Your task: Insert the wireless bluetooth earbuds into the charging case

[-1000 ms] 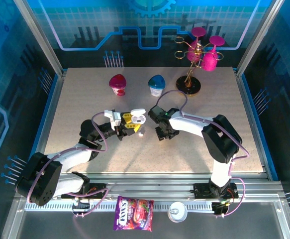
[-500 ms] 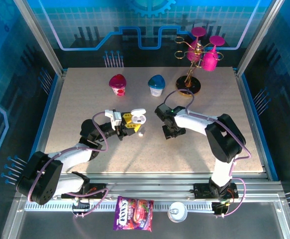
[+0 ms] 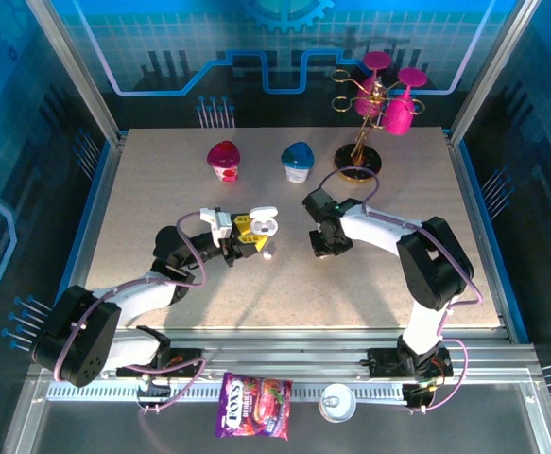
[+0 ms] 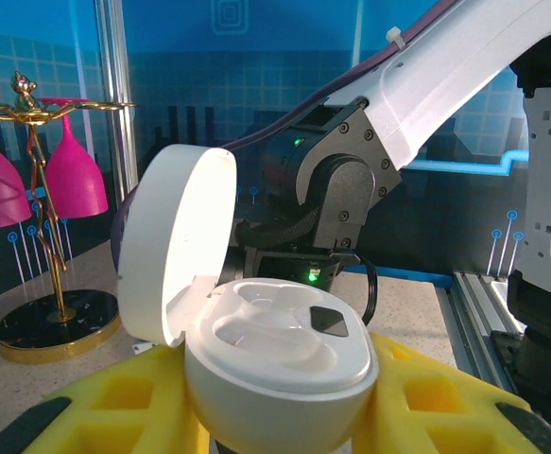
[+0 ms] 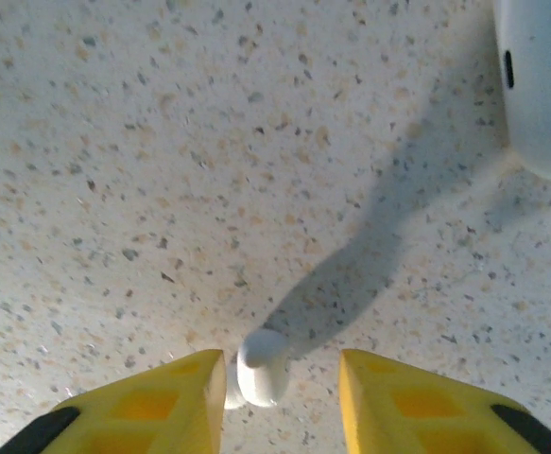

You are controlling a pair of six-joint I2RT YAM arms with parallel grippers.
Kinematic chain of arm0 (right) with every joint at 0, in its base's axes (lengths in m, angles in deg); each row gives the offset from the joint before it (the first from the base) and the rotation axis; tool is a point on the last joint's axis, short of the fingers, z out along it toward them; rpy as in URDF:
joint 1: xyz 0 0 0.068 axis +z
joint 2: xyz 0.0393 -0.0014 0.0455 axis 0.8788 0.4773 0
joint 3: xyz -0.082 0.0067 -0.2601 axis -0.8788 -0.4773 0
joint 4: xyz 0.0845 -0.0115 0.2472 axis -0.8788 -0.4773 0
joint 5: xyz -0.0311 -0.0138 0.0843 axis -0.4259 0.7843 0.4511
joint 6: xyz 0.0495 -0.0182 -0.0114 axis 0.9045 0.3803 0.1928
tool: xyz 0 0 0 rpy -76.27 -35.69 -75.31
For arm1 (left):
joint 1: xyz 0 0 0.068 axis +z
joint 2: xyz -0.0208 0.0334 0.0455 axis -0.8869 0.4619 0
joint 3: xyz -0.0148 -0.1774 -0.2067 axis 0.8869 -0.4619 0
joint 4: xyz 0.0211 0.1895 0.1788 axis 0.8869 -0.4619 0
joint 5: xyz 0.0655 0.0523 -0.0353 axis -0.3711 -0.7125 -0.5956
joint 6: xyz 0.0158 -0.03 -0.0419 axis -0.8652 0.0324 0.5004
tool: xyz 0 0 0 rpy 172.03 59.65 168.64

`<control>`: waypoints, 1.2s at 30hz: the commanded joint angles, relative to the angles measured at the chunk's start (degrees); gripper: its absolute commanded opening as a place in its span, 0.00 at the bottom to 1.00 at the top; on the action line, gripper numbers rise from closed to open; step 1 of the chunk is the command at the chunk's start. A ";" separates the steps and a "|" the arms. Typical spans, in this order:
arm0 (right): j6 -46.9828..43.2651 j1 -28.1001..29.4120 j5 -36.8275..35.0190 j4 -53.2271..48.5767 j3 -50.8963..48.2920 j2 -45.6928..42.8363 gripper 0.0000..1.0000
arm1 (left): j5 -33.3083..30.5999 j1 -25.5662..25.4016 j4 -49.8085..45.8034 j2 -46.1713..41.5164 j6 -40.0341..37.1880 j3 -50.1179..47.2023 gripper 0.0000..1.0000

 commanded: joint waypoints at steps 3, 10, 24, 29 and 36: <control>-0.46 -1.29 4.56 3.38 -0.38 1.02 0.33 | 0.57 0.14 1.53 0.83 0.31 1.83 0.30; -2.07 -1.07 8.84 3.37 0.41 2.82 0.35 | 0.66 0.15 1.28 1.26 0.36 2.30 0.30; -3.99 -1.01 23.06 8.71 -4.44 -3.88 0.35 | 0.75 0.04 1.54 1.45 0.55 2.55 0.30; -3.90 -1.74 22.47 8.02 -5.14 -5.83 0.35 | 0.75 -0.12 1.69 1.56 0.67 2.60 0.30; -3.43 -1.32 12.55 1.71 -0.32 -2.37 0.39 | 0.66 -0.33 2.54 2.41 0.81 2.78 0.30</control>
